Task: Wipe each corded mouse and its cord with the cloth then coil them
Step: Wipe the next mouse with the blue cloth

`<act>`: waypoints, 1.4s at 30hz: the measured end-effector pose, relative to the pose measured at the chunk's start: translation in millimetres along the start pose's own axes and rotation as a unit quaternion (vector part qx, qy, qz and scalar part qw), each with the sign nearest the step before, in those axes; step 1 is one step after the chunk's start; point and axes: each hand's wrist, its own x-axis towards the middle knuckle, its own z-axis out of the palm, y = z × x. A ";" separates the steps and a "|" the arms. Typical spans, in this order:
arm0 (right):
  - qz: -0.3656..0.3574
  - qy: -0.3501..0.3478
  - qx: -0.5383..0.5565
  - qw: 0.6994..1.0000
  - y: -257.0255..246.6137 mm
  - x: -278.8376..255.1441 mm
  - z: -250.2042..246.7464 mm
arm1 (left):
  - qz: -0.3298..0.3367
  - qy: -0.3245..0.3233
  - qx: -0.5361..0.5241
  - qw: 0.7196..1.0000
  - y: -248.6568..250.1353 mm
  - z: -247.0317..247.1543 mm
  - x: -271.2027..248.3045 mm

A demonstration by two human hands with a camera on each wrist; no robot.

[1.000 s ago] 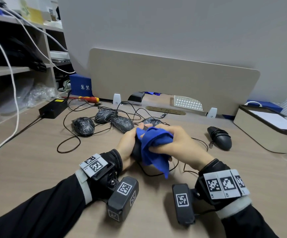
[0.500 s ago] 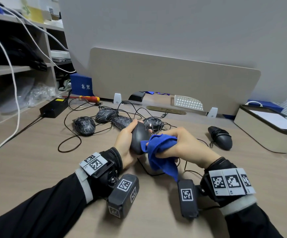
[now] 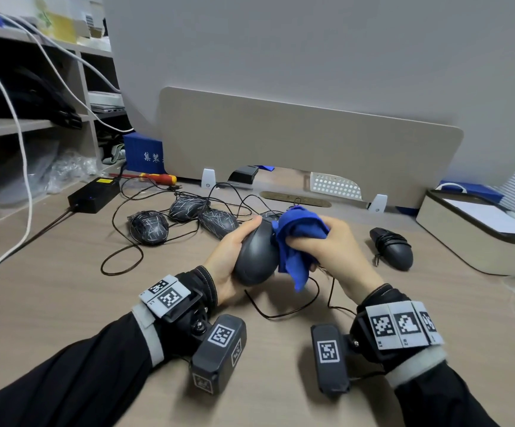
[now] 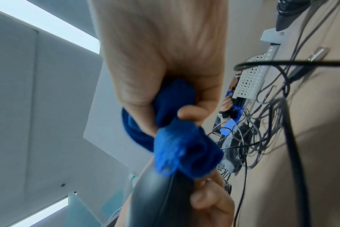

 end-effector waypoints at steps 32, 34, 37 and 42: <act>0.167 0.007 0.256 0.952 3.6 8.3 -19.1 | 0.216 -0.052 0.123 0.967 12.3 1.1 -8.1; 0.174 -0.019 0.285 0.942 4.7 8.2 -20.0 | 0.232 -0.064 0.144 0.960 12.0 1.1 -6.9; 0.162 -0.044 0.327 0.930 4.3 6.8 -22.2 | 0.255 -0.071 0.199 0.943 11.6 -1.0 -4.5; 0.145 -0.052 0.347 0.925 5.7 7.2 -21.9 | 0.295 -0.082 0.265 0.914 9.8 -3.5 -4.2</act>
